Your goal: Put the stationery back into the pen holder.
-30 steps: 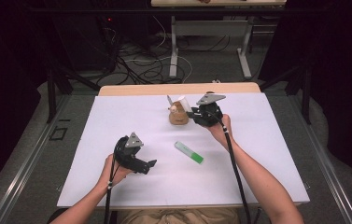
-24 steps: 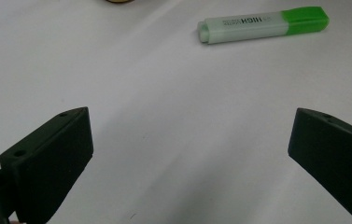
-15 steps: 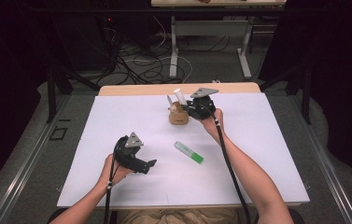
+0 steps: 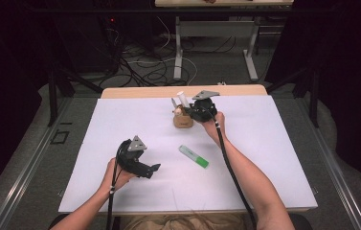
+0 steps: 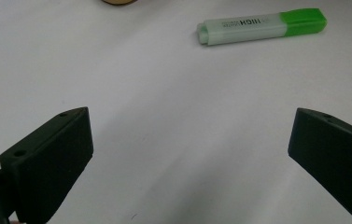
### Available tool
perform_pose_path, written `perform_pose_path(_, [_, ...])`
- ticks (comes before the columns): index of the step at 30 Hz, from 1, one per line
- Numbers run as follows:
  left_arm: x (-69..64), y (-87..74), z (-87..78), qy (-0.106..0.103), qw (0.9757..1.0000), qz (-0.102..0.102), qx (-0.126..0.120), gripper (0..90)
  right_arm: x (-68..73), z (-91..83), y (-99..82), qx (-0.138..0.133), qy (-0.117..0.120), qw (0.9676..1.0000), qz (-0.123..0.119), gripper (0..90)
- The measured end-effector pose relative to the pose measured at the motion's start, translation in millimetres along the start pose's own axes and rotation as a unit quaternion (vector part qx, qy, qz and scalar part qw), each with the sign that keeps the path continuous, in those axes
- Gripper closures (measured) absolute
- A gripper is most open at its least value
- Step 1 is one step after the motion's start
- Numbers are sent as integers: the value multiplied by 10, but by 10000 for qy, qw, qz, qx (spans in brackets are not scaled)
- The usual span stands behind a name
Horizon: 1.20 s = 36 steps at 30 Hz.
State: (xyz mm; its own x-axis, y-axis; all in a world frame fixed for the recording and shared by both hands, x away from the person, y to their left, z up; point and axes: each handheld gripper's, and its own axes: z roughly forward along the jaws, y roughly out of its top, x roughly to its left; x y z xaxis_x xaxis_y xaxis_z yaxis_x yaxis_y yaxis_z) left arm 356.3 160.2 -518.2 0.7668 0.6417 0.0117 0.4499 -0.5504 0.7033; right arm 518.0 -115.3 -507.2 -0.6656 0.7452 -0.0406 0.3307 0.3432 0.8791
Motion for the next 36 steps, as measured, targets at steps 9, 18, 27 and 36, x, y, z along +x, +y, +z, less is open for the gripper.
perform_pose_path(9, [-7, -4, 4, 60, 10000, 17, -76, 2, -11, -84, 27, 205, 156, 9997, 13, 475])
perform_pose_path(18, [-11, 0, -6, 59, 10000, 17, -65, 2, -19, -326, 48, 400, 405, 9984, -23, 252])
perform_pose_path(27, [-1, -2, -6, 76, 9999, 19, -88, 2, 31, -596, -33, 505, 805, 9954, 105, 123])
perform_pose_path(36, [2, -3, -11, 81, 9999, 17, -106, 2, 60, -818, -146, 598, 904, 9940, 173, 31])
